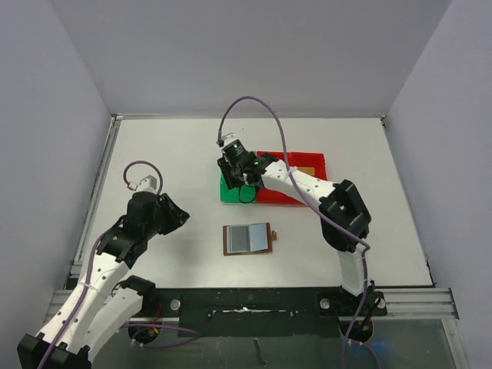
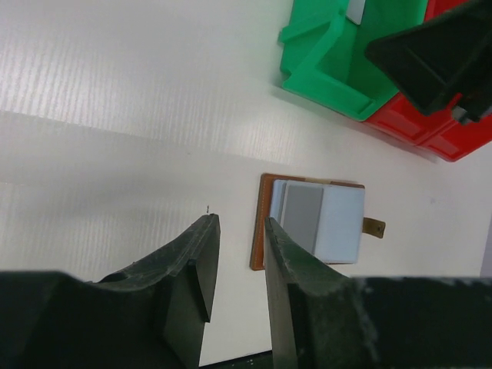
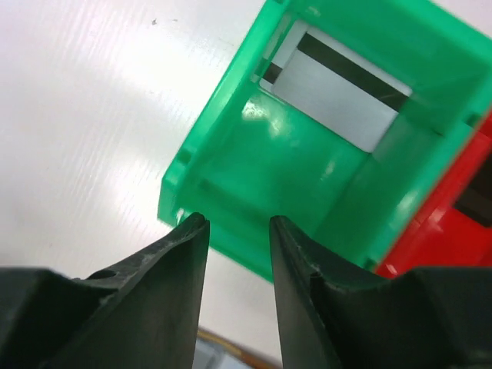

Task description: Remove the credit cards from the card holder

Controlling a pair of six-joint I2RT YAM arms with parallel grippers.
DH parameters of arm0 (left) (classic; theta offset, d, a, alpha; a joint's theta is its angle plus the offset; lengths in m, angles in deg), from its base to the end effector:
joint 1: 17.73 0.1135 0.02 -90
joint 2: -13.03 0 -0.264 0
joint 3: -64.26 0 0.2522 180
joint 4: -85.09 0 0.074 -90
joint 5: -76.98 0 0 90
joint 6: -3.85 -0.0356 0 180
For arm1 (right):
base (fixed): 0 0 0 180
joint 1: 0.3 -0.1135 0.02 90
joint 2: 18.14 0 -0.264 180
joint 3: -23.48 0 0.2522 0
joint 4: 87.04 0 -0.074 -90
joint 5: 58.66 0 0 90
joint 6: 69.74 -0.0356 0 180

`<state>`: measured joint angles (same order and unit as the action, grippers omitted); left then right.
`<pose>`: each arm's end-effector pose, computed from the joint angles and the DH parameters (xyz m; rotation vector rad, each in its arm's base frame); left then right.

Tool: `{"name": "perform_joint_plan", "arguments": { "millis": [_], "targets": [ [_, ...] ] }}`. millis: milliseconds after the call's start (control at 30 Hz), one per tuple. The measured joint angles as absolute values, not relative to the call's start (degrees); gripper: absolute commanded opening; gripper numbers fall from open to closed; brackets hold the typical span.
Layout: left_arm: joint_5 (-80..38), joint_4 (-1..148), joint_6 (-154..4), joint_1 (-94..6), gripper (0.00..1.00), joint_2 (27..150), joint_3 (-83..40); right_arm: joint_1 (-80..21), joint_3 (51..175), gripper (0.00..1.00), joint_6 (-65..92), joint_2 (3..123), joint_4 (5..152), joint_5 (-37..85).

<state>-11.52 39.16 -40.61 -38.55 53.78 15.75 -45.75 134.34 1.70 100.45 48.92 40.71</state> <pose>0.1462 -0.0546 0.2522 -0.5077 2.2485 -0.5877 0.3295 0.3264 0.2257 -0.5077 2.4264 0.2830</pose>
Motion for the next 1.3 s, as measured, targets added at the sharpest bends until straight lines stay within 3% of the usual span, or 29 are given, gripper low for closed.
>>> {"name": "perform_joint_plan", "arguments": {
  "millis": [267,500,833,1033,1300],
  "targets": [
    [-15.7,44.0,-38.6,-38.5,0.35,57.7,16.2,-48.1,109.2,0.56,-7.2,75.5,59.1,43.8],
    [-17.6,46.0,-36.8,-38.5,0.40,57.3,19.7,-62.4,97.9,0.59,-18.4,72.8,60.1,50.5],
    [-17.6,46.6,-36.1,-38.5,0.41,56.3,20.0,-65.2,100.8,0.58,-27.9,79.7,54.7,56.9],
    [-17.6,46.5,-36.2,-38.5,0.41,56.1,20.0,-64.7,100.9,0.49,-28.8,81.2,54.1,56.7],
    [-17.6,46.5,-36.2,-38.5,0.41,56.1,20.0,-62.8,100.9,0.49,-29.5,83.0,54.8,53.6]
  ]
}}
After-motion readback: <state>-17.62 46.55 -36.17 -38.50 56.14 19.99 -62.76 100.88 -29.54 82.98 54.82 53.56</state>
